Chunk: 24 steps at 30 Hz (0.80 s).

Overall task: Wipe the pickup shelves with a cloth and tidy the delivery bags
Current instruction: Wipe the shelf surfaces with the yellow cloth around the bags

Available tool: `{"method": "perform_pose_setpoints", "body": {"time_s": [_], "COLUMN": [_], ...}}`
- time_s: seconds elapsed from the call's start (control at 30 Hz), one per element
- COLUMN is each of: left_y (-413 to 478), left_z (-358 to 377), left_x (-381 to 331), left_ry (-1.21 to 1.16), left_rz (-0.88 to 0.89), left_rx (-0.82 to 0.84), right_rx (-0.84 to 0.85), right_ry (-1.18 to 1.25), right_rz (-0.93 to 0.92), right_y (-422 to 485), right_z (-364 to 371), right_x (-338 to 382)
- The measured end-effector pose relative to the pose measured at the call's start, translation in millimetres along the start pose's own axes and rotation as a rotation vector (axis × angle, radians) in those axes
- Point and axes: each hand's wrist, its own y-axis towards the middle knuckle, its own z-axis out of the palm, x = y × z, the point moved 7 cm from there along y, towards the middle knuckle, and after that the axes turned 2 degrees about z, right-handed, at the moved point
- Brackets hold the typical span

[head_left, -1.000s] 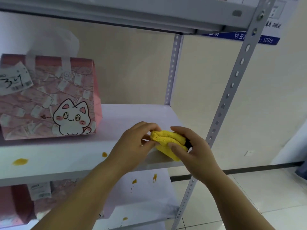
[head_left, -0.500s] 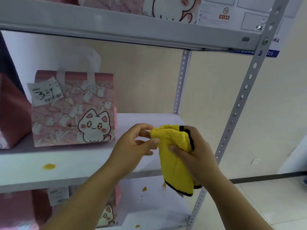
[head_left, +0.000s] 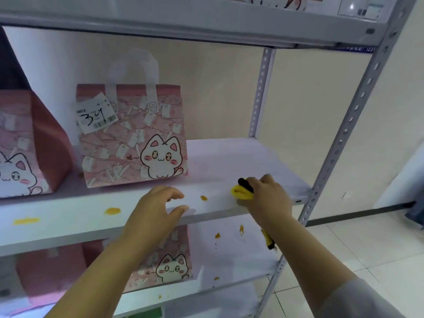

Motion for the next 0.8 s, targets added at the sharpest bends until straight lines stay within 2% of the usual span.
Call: {"method": "perform_pose_setpoints", "body": {"time_s": [0.07,0.2,0.33,0.57,0.7,0.8], "left_y": [-5.6,-14.2,-19.2,-24.4,-27.0,-28.9], "left_z": [-0.2,3.2,7.6,3.8,8.4,7.3], "left_x": [10.8,22.7,33.8,37.4,38.9,41.9], "left_ry": [0.067,0.187,0.295,0.366,0.342,0.294], "left_rz": [0.018,0.075,0.117,0.158,0.191,0.199], "left_rx": [0.021,0.114,0.189,0.139,0.11,0.095], "right_rx": [0.106,0.127,0.156,0.187,0.237,0.241], "right_ry": [0.065,0.004,0.102,0.146,0.102,0.066], "right_rz": [-0.009,-0.055,-0.031,-0.082,-0.215,-0.303], "right_y": [-3.7,-7.4,-5.3,8.3,3.8,-8.4], "right_z": [18.0,27.8,36.5,54.0,66.6,67.6], "right_x": [5.2,3.0,7.6,58.1,103.1,103.0]}}
